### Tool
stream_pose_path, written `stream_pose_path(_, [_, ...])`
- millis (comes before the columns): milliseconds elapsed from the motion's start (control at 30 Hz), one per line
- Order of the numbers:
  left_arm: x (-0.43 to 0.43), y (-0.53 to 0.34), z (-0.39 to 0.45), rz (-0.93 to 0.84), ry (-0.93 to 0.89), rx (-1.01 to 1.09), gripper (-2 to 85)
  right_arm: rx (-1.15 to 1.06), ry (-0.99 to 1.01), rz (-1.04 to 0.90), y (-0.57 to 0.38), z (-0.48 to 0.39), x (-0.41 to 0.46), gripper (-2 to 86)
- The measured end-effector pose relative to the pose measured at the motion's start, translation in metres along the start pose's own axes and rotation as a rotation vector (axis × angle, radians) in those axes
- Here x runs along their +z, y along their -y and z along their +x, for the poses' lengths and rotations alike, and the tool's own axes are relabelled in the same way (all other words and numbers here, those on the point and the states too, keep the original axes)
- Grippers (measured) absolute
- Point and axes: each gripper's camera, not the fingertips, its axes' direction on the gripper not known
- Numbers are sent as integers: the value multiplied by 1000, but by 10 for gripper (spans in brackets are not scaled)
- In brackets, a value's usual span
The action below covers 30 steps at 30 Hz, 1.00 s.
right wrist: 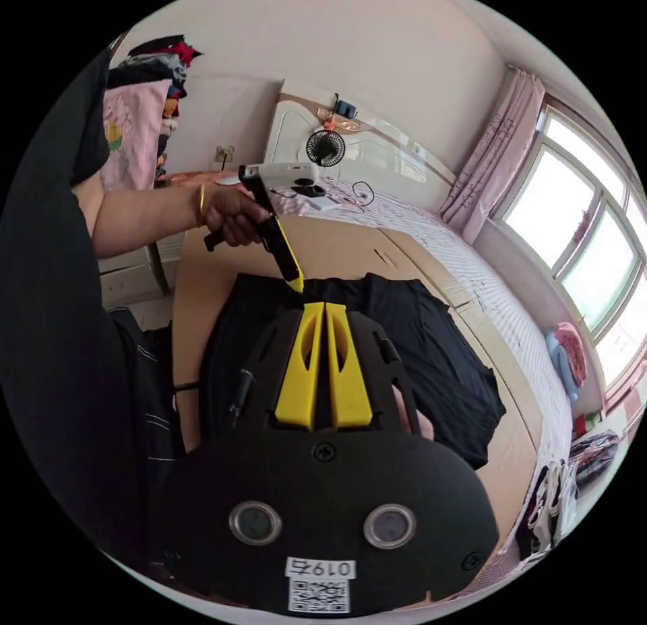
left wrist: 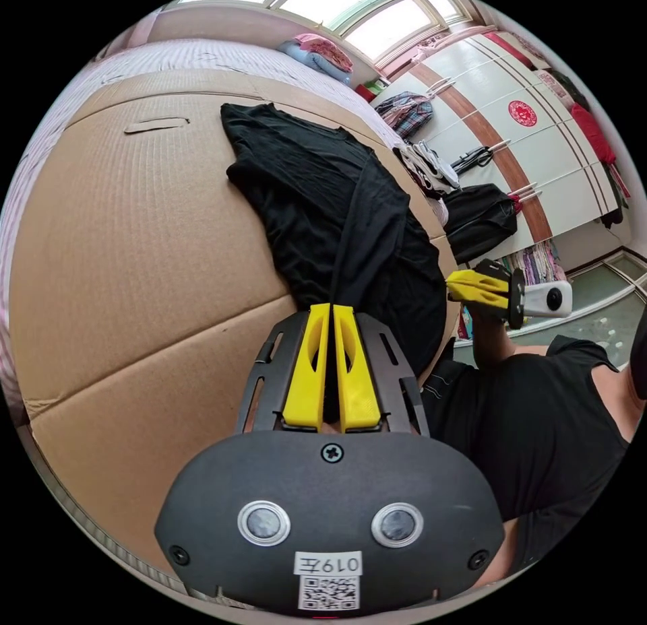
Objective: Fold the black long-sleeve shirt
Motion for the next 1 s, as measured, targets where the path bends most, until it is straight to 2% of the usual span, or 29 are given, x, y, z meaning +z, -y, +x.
stream_pose_path(67, [2, -2, 0, -3, 5, 19, 13, -105, -7, -55, 22, -47, 10, 36])
stream_pose_path(233, [8, -3, 4, -7, 19, 54, 13, -219, 50, -209, 57, -100, 35, 84])
stream_pose_path(467, [17, -7, 15, -2, 28, 80, 12, -301, 59, -315, 86, -155, 50, 39])
stream_pose_path(567, [22, -9, 22, -3, 37, 81, 12, -278, 56, -319, 95, -170, 49, 2])
stream_pose_path(800, [23, -16, 47, 22, 63, 88, 14, -204, -26, -269, 105, -192, 23, -5])
stream_pose_path(1000, [41, -15, 63, -14, 113, 64, 13, -124, 36, -213, 109, -203, 7, -5])
